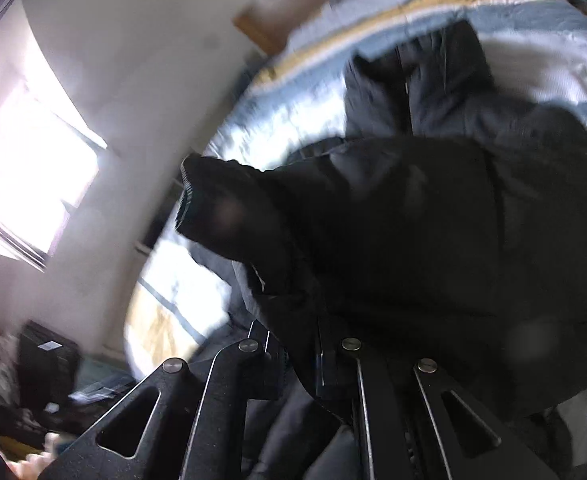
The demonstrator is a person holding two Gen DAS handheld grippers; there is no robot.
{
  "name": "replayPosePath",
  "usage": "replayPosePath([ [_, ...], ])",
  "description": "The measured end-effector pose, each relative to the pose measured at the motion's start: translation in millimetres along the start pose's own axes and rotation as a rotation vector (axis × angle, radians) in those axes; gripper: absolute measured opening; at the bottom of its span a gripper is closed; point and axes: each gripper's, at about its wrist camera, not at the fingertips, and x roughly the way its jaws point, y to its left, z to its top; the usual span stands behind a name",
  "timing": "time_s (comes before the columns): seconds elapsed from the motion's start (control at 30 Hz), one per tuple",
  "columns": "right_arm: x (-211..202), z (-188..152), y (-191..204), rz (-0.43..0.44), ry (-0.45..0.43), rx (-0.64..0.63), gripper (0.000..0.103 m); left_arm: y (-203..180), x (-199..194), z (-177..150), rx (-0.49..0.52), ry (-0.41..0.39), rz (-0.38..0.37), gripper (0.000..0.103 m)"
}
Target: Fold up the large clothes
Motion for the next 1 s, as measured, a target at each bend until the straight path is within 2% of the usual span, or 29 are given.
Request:
replayPosePath([
  [0.17,35.8,-23.4,6.6,-0.100,0.111,-0.062,0.013,9.1,4.7,-5.0,-0.005,0.005,-0.001,0.101],
  [0.27,43.4,-36.5,16.5,-0.175,0.141,-0.118,0.016,8.5,10.5,-4.9,0.013,0.022,-0.015,0.101],
  [0.33,43.3,-42.8,21.1,-0.204,0.146,-0.153,0.029,6.0,14.2,-4.0,0.022,0.032,-0.035,0.101],
  [0.37,43.1,-43.7,25.3,-0.212,0.146,-0.171,0.046,3.8,15.4,-3.4,0.027,0.033,-0.036,0.101],
  [0.4,40.9,-44.1,31.0,-0.211,0.143,-0.189,0.056,1.3,16.3,-2.7,0.035,0.031,-0.039,0.101],
  [0.57,17.7,-47.7,63.7,-0.178,0.133,-0.279,0.056,-19.7,19.9,4.4,0.069,0.020,-0.068,0.101],
  [0.63,0.4,-50.7,75.6,-0.153,0.114,-0.313,0.056,-35.4,20.6,8.6,0.094,0.014,-0.089,0.101],
  [0.7,-14.7,-48.9,79.4,-0.164,0.084,-0.335,0.056,-49.9,20.3,12.5,0.114,0.008,-0.111,0.101],
  [0.77,-31.3,-41.3,71.3,-0.196,0.048,-0.329,0.056,-71.9,19.6,17.8,0.146,-0.005,-0.147,0.101],
  [1.0,-78.7,6.2,5.3,-0.429,-0.054,-0.284,0.056,-165.7,27.8,40.2,0.231,-0.038,-0.240,0.101],
])
